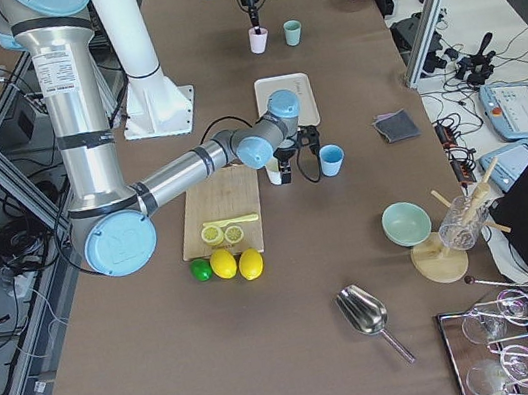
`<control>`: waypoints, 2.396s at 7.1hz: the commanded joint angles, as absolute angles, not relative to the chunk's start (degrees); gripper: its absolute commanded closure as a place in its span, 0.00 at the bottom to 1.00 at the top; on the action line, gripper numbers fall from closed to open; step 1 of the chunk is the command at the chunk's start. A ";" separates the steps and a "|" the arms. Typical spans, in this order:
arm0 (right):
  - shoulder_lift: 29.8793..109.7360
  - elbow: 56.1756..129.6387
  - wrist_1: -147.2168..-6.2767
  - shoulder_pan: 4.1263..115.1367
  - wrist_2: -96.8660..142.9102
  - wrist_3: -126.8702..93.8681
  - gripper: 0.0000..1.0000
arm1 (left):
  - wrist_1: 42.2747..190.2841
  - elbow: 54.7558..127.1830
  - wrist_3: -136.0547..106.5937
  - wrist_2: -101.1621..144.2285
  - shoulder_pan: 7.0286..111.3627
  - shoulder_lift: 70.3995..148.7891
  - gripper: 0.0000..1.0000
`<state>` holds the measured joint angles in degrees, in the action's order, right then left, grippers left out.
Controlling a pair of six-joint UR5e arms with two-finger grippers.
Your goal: Place all cups on tray
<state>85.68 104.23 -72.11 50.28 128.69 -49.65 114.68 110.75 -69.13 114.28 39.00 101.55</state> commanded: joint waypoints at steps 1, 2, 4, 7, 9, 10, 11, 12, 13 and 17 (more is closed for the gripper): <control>85.69 103.98 -72.07 48.53 128.23 -49.57 0.03 | 105.74 110.39 -73.54 114.26 38.76 111.68 1.00; 85.35 104.06 -72.16 47.91 127.36 -49.92 0.32 | 105.65 109.52 -75.13 114.26 38.50 113.80 1.00; 85.78 103.89 -72.16 47.64 127.09 -49.40 1.00 | 105.64 107.58 -76.11 114.08 38.41 116.89 1.00; 84.99 106.60 -72.25 47.64 126.82 -51.06 1.00 | 105.73 102.76 -77.78 106.02 32.45 121.28 1.00; 84.64 108.54 -72.51 48.77 128.13 -51.06 1.00 | 105.73 100.72 -77.78 102.06 29.46 122.87 1.00; 84.12 109.41 -72.77 49.74 130.23 -51.15 1.00 | 105.73 100.72 -77.70 101.08 28.75 122.87 1.00; 82.98 109.42 -72.86 50.27 131.21 -51.24 1.00 | 105.73 100.20 -77.61 100.99 28.65 122.70 1.00; 81.84 109.34 -73.04 50.27 131.22 -51.76 1.00 | 105.65 99.41 -77.43 100.38 28.65 122.78 1.00; 81.48 109.34 -73.04 50.10 131.48 -51.85 1.00 | 105.73 98.36 -77.26 97.93 28.04 122.96 0.98; 70.59 108.55 -81.46 46.95 130.87 -57.29 1.00 | 105.82 98.52 -76.99 97.65 27.16 123.66 0.18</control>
